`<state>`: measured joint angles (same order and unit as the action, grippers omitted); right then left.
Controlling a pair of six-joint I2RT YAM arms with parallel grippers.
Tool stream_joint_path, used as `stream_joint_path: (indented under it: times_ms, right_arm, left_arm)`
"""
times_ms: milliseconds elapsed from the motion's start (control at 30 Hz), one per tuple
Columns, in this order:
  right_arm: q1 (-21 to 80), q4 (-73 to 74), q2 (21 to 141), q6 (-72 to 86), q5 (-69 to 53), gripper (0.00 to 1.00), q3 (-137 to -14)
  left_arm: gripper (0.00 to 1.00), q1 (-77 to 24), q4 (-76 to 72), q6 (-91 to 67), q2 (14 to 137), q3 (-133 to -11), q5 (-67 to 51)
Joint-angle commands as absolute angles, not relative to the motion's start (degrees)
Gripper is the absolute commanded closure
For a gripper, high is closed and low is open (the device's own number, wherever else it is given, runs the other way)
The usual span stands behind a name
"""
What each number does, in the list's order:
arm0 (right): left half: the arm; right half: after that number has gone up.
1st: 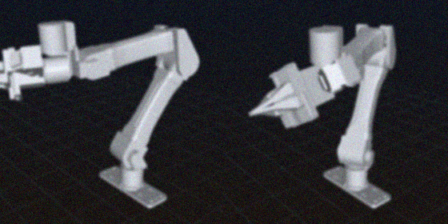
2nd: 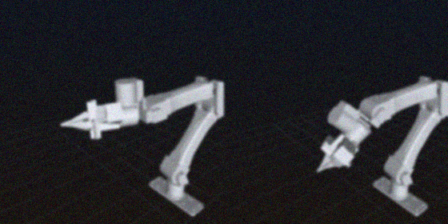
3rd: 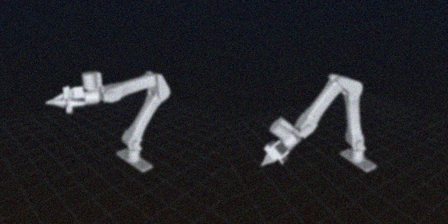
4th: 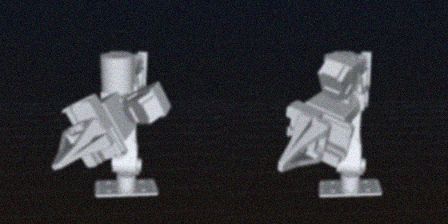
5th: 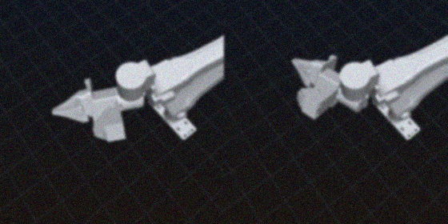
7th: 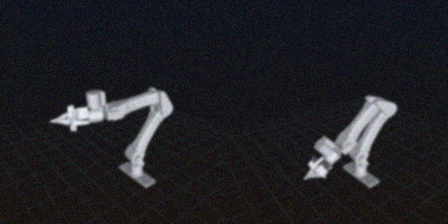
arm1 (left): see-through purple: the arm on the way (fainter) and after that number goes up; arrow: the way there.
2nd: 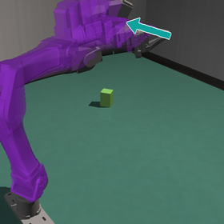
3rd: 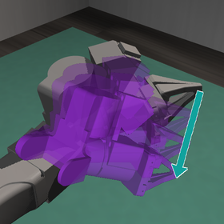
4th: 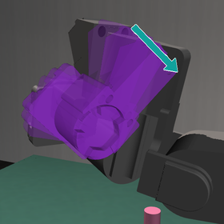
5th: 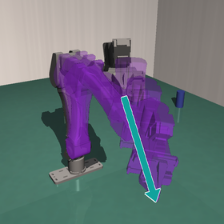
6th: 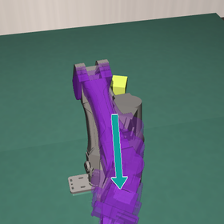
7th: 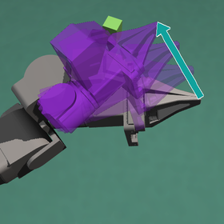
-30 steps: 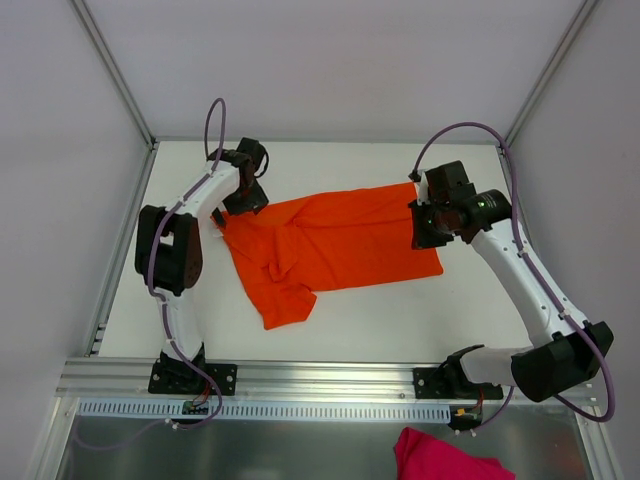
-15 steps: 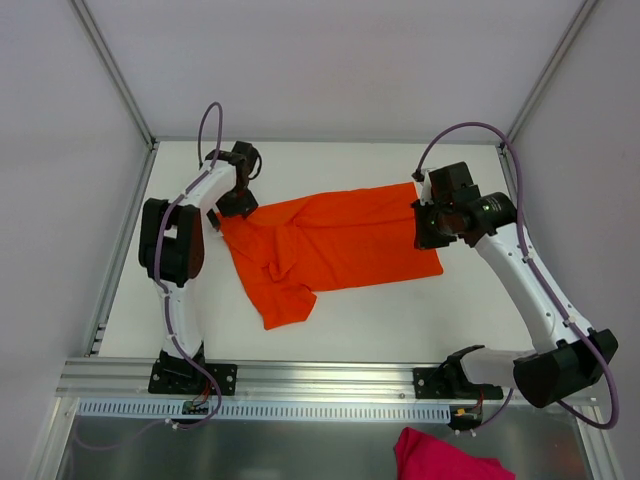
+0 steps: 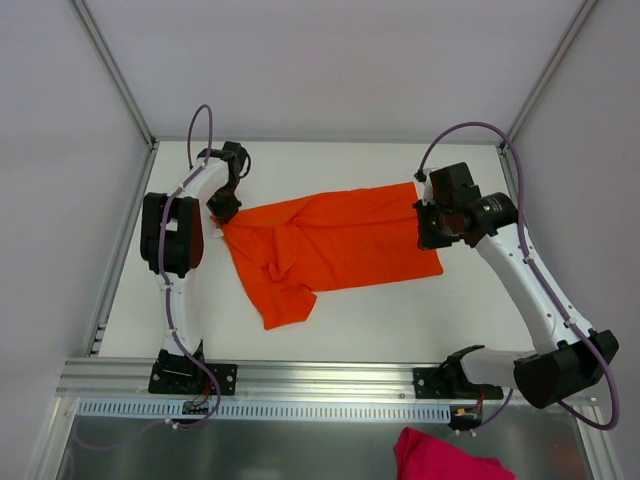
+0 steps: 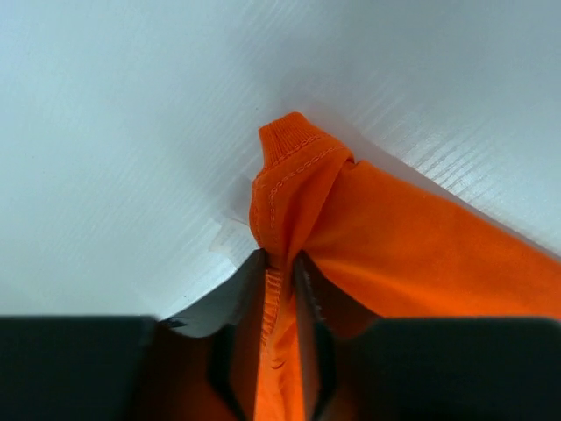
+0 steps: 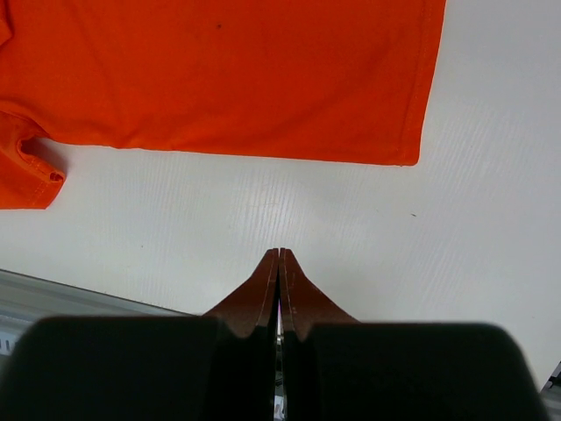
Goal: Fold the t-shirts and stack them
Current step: Fold the flattened tshirt in 1/3 of the way
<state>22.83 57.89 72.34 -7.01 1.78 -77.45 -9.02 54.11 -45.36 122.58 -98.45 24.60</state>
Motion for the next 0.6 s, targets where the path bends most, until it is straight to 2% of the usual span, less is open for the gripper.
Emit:
stream_joint_path:
  times_ms: [0,267,567]
  right_arm:
    - [23.3,58.7,71.1,-6.8,2.2,0.99,-77.5]
    - [23.2,58.0,71.4,-6.2,1.4,0.99,-76.4]
    - [23.3,58.0,71.3,-5.9,0.6,0.99,-76.1]
  left_arm:
    - [0.84,-9.1,55.5,-44.7,122.2,-100.6,26.6]
    - [0.89,-8.2,55.4,-44.8,121.8,-101.1,28.2]
    - [0.88,-4.8,54.1,-44.7,120.8,-103.3,28.5]
